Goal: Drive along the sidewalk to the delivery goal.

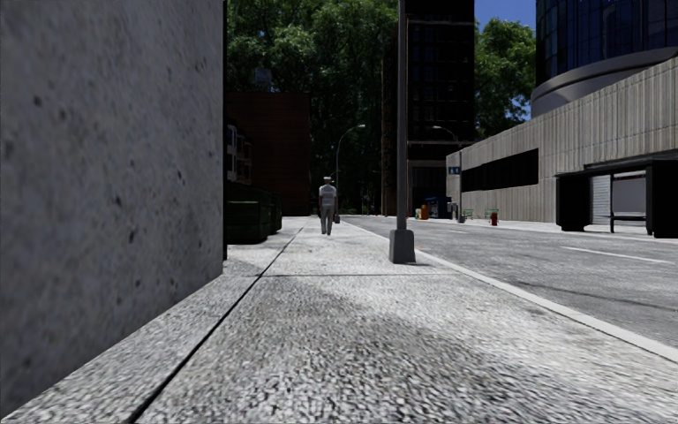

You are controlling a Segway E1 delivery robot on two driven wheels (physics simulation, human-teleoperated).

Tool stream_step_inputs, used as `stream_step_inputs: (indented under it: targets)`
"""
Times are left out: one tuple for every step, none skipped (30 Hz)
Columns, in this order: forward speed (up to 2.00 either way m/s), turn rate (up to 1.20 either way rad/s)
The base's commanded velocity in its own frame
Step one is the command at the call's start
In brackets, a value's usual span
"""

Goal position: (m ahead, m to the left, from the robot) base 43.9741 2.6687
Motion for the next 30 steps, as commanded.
stream_step_inputs:
  targets:
    - [1.91, 0.00]
    - [1.91, 0.00]
    - [1.91, 0.00]
    - [1.91, 0.00]
    - [1.90, 0.00]
    - [1.90, 0.43]
    - [1.90, 0.87]
    - [1.90, 1.04]
    - [1.90, 1.12]
    - [1.90, 1.12]
    - [1.90, 0.67]
    - [1.90, 0.17]
    - [1.90, 0.02]
    - [1.90, 0.00]
    - [1.90, 0.00]
    - [1.90, 0.00]
    - [1.90, 0.00]
    - [1.90, 0.00]
    - [1.90, 0.00]
    - [1.90, 0.00]
    - [1.90, 0.00]
    - [1.90, 0.00]
    - [1.90, 0.00]
    - [1.90, 0.00]
    - [1.90, 0.00]
    - [1.90, 0.00]
    - [1.90, 0.00]
    - [1.90, 0.00]
    - [1.90, 0.00]
    - [1.90, 0.00]
